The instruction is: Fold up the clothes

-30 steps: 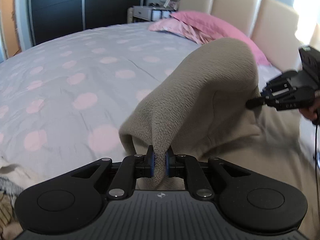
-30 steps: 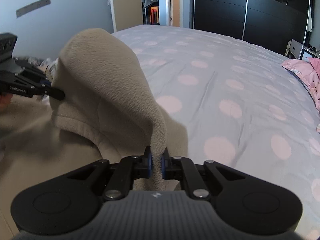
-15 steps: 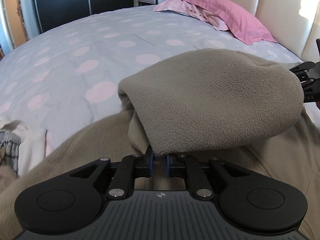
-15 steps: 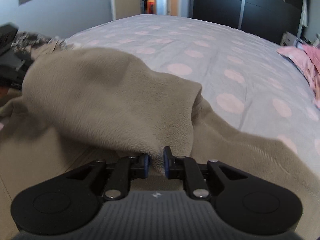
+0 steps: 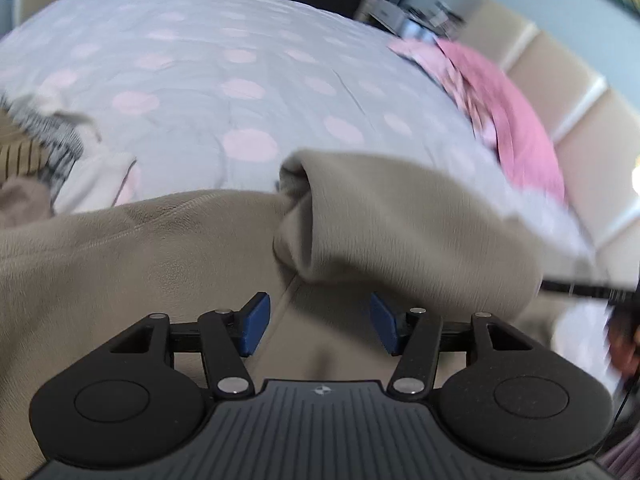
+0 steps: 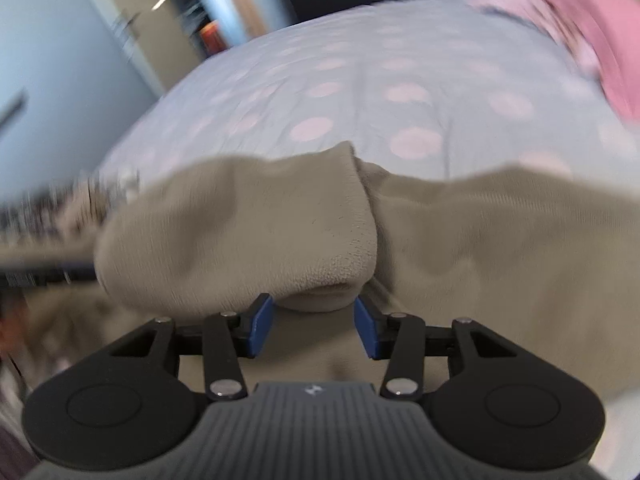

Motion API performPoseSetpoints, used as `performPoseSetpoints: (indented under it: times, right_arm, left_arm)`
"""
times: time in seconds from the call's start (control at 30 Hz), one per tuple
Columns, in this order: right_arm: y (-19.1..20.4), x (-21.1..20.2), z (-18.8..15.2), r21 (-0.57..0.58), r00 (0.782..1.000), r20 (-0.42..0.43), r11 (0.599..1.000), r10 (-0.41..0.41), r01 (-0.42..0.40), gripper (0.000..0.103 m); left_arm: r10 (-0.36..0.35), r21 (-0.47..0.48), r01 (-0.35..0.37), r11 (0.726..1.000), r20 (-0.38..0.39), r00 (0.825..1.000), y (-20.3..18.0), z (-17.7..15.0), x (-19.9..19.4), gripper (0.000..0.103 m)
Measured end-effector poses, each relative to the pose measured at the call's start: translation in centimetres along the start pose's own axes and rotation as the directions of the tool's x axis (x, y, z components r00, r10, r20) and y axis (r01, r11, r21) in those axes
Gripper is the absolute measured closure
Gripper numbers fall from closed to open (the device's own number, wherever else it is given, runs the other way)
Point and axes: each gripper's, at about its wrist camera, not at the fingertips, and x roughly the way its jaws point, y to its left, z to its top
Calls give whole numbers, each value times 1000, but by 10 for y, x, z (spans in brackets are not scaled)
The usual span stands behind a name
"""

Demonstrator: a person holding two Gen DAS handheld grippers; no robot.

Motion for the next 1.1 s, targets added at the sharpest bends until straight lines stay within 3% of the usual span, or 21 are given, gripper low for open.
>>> performPoseSetpoints:
  times: [0.07,0.13,0.27,0.4,0.53,0.7,0.77,0.83,0.9,1.0,1.1]
  right_arm:
    - [-5,0,2,126,1000,18,992,17,-19,34]
    - [-11,4,3,247,999,43,968,25,-35,27]
    - [-24,21,0,458,996,56,884,74,-92,27]
    - [-38,47,2,597,994,41,796,97,-103,27]
    - [-55,73,-4,724,990,18,681,142,-111,27]
    - [-62,100,-6,774,991,-23,630,135,-68,30]
    - [-63,107,-1,774,990,-31,631,135,-61,44]
    - [-62,113,6,758,991,-42,650,126,-50,51]
    - [-58,115,16,722,992,-26,688,126,-69,67]
    - [-51,112,37,612,988,66,777,137,-149,74]
    - [-46,110,57,486,969,172,840,180,-242,78]
  left_arm:
    - [-16,-76,17,997,25,1000,6,4,0,46]
    - [-21,-132,26,991,43,999,12,6,1,43]
    - [-42,-275,46,960,22,999,32,15,22,42]
    - [-75,-447,90,890,51,996,54,18,43,42]
    - [-125,-541,108,834,6,992,59,18,69,42]
    - [-181,-628,110,770,-50,982,63,18,102,44]
    - [-191,-639,118,760,-46,981,65,18,108,58]
    - [-187,-631,117,767,-45,981,64,21,111,65]
    - [-191,-605,147,783,-8,982,61,27,108,79]
    - [-218,-540,237,808,100,971,56,38,94,85]
    - [-250,-464,319,827,205,946,54,47,85,87]
